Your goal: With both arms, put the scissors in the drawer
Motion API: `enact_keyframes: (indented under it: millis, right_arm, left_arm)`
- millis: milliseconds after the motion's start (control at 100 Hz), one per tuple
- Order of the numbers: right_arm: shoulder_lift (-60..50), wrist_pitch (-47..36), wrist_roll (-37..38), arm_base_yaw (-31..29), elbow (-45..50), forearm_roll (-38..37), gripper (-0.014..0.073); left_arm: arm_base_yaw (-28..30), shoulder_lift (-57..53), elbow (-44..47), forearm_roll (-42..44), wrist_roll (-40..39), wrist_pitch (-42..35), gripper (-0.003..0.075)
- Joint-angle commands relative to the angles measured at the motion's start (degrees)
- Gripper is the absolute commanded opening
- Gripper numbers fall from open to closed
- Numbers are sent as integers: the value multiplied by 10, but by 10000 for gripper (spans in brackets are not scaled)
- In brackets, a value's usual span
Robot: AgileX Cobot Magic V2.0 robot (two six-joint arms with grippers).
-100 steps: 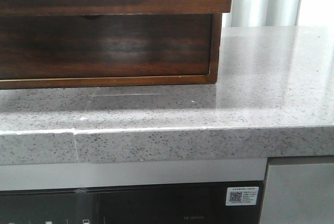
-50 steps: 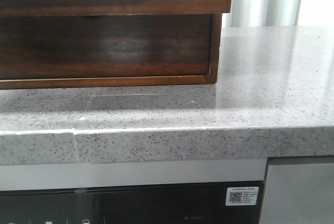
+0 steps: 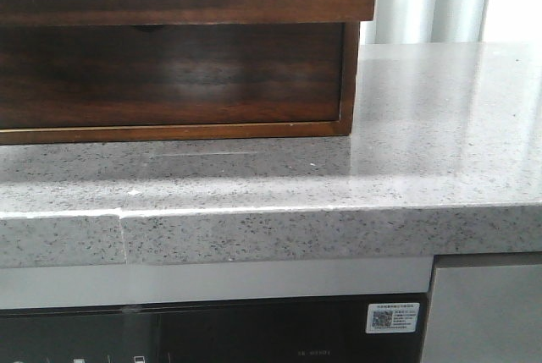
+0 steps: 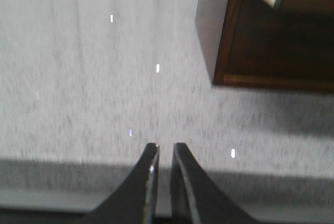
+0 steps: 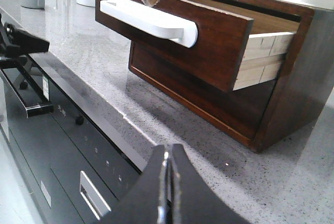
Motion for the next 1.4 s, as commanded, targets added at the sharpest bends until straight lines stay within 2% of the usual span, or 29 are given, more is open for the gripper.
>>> enact_keyframes:
  millis: [0, 870, 950, 1000, 1040, 1050, 1169, 1319, 1389]
  right_arm:
    - [7, -41, -1, -4, -13, 6, -106]
    - [7, -42, -1, -4, -11, 6, -106]
    - [8, -56, 0, -6, -6, -32, -106]
    - [8, -65, 41, -13, -3, -76, -106]
    - [8, -75, 113, -23, 2, -133, -106]
    - [8, -80, 156, -29, 6, -153, -106]
    - [8, -148, 344, -82, 40, -299, -106]
    - [8, -291, 359, -191, 107, -313, -106]
    - [1, -316, 361, -234, 133, -313, -106]
  left_arm:
    - [2, -19, 9, -25, -8, -8, 3]
    - [2, -19, 9, -34, -8, -7, 3]
    - [2, -19, 9, -34, -8, -7, 3]
    - [2, -19, 9, -34, -8, -7, 3]
    - [2, -19, 9, -34, -8, -7, 3]
    - [2, -19, 9, -34, -8, -7, 3]
    - [2, -19, 9, -34, -8, -7, 3]
    - [2, -19, 9, -34, -8, -7, 3]
    - [2, -19, 9, -34, -8, -7, 3]
